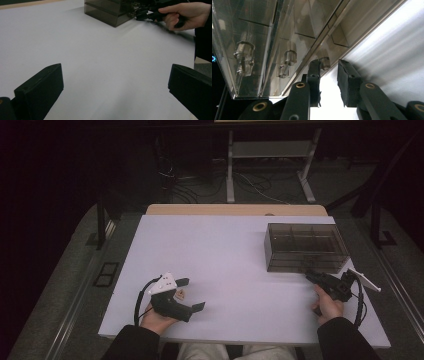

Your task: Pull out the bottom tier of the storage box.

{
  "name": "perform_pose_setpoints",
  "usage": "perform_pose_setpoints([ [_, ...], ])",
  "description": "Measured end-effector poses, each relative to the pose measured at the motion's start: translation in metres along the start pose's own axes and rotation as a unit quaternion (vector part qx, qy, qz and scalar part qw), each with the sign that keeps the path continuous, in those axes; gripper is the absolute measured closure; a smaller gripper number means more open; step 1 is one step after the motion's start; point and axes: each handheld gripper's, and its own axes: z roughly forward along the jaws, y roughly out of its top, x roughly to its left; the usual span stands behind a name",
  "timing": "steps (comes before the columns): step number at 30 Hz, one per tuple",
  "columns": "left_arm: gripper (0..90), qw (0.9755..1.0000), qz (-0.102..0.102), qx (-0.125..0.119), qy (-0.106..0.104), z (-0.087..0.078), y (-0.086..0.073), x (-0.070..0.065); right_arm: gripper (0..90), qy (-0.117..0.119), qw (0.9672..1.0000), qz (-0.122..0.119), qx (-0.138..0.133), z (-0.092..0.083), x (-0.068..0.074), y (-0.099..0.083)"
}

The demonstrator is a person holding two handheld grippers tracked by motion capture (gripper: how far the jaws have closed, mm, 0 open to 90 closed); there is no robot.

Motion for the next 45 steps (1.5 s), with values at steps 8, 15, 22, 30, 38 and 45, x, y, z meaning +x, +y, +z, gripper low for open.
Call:
perform_pose_setpoints([
  [8,0.0,1.0,0.002,0.002,0.001,0.0001,0.0,0.0002,74.3,0.004,1.0,-0.001,0.0,0.0016,-0.0002,0.0002],
  [15,0.0,1.0,0.002,0.002,0.001,0.0002,0.0,0.0002,77.5,0.008,1.0,0.002,0.001,0.0022,0.0006,-0.0003],
  [22,0.0,1.0,0.004,0.005,0.001,0.0004,0.0,0.0005,77.9,0.009,1.0,0.0,0.001,0.0023,0.0005,-0.0002],
  [30,0.0,1.0,0.003,0.004,0.001,0.0013,0.0,0.0004,78.7,0.009,1.0,-0.003,0.002,0.0026,0.0005,0.0],
  [38,0.0,1.0,0.005,0.005,0.0,0.0016,0.0004,0.0003,79.1,0.009,1.0,0.001,0.003,0.0024,0.0007,0.0002],
  [45,0.0,1.0,0.007,0.005,0.0,0.0018,0.0004,0.0004,79.3,0.014,0.9999,-0.001,0.001,0.0028,-0.0008,-0.0001],
])
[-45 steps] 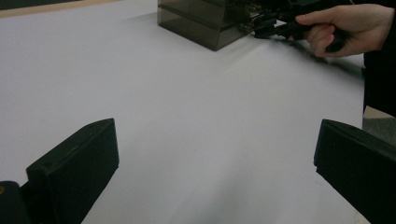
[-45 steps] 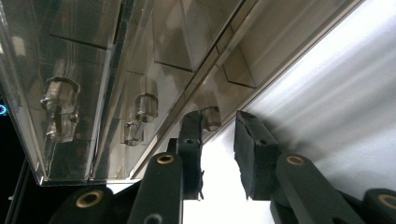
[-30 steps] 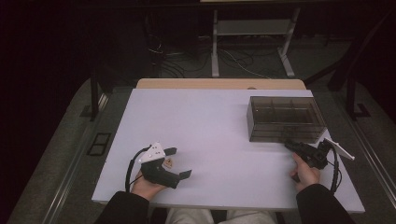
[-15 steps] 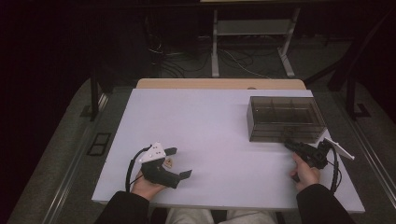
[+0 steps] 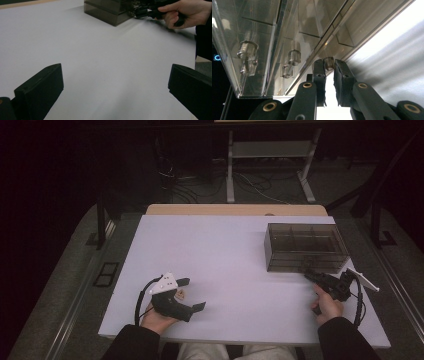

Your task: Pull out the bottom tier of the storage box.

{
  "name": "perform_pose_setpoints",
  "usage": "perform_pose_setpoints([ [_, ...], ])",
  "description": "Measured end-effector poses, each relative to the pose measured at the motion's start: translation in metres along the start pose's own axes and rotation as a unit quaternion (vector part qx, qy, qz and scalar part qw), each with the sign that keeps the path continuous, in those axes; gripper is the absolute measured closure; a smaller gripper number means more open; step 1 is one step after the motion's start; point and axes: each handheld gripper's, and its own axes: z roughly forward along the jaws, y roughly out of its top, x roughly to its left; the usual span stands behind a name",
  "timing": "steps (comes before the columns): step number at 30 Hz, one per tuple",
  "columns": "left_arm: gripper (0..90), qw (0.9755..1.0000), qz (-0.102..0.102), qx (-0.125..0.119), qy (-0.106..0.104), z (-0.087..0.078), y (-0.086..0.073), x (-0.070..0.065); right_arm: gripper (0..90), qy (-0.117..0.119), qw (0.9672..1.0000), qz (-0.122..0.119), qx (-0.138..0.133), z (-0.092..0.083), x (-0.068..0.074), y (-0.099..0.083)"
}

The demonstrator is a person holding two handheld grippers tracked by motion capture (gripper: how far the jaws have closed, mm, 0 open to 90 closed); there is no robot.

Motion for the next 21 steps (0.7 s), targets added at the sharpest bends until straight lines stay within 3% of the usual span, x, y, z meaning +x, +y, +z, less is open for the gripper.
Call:
perform_pose_setpoints([
  [21,0.0,1.0,-0.001,0.0,0.002,-0.0008,-0.0004,-0.0006,79.2,0.001,1.0,0.005,-0.008,-0.007,-0.002,-0.0067],
])
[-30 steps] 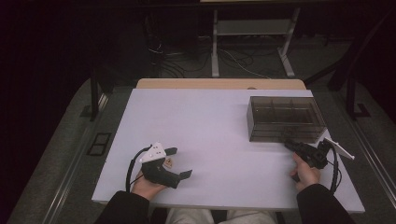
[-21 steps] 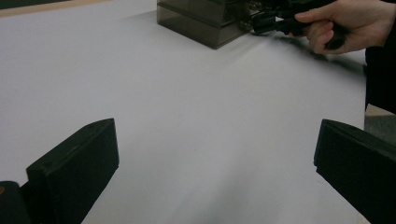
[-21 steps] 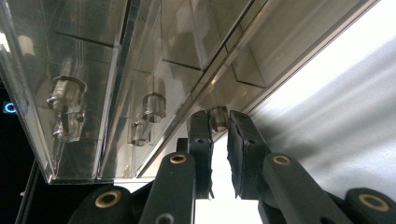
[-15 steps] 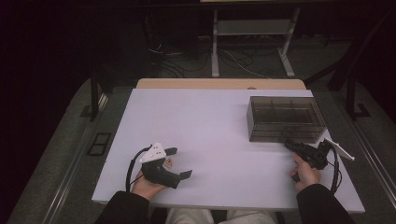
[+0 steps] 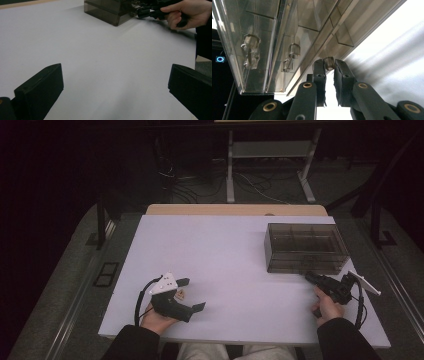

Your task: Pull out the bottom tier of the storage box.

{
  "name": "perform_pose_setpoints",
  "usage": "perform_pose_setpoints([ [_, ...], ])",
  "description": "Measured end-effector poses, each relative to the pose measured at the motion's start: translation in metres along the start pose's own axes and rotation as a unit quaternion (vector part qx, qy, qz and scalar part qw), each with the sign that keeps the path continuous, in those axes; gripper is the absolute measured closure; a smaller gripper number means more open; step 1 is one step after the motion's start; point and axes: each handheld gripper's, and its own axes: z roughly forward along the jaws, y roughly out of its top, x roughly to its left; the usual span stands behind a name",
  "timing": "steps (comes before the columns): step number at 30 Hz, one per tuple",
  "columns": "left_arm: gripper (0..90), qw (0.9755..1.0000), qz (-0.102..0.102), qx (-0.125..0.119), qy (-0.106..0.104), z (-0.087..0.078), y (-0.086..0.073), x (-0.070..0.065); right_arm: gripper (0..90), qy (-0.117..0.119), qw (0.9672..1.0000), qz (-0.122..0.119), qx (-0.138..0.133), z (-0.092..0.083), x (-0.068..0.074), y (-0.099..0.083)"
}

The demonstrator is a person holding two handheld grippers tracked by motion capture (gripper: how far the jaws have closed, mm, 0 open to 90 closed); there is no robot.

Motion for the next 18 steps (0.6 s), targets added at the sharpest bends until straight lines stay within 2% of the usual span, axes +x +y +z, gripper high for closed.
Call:
perform_pose_setpoints([
  [18,0.0,1.0,-0.001,-0.001,0.0,0.0,0.0,0.0,79.2,0.0,1.0,-0.006,0.004,-0.012,-0.002,-0.01],
])
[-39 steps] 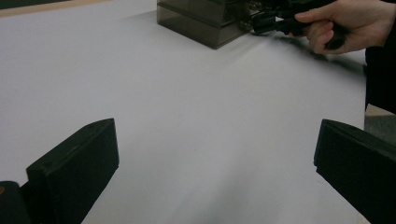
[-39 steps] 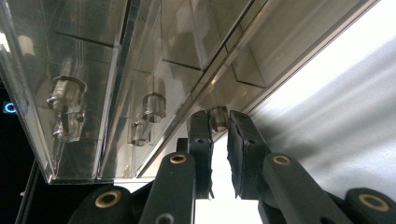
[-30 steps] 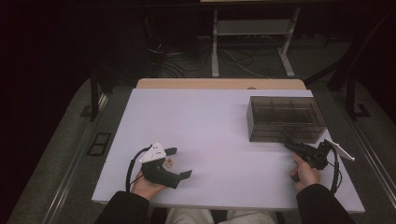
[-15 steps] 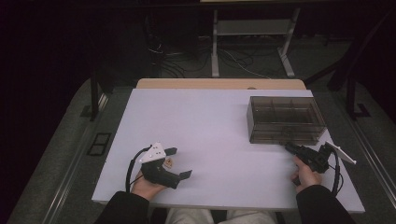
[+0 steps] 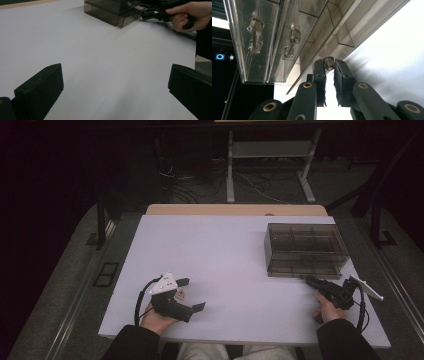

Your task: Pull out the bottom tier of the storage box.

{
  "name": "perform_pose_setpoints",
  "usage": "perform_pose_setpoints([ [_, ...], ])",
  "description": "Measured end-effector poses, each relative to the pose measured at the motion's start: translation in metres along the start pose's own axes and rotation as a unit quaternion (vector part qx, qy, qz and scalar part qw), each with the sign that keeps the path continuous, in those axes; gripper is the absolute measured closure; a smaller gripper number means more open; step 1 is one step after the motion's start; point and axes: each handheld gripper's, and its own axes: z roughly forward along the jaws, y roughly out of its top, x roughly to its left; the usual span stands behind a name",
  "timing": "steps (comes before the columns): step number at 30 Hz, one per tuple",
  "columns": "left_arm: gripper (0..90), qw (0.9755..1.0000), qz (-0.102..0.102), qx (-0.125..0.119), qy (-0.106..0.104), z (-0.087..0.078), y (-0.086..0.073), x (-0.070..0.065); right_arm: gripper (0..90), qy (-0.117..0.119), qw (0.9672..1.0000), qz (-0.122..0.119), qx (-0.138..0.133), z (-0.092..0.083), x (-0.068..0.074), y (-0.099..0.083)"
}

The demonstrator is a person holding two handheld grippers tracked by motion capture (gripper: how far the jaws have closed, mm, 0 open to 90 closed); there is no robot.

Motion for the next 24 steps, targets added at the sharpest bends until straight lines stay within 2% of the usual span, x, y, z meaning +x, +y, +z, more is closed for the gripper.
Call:
perform_pose_setpoints([
  [19,0.0,1.0,0.0,0.0,0.0,0.0,0.0,0.0,78.7,-0.013,0.9998,-0.011,0.006,-0.0065,0.0002,-0.0034],
  [24,0.0,1.0,0.001,0.001,0.0,-0.0001,0.0,0.0001,78.4,-0.025,0.9993,-0.029,-0.002,-0.0081,0.0031,-0.0039],
])
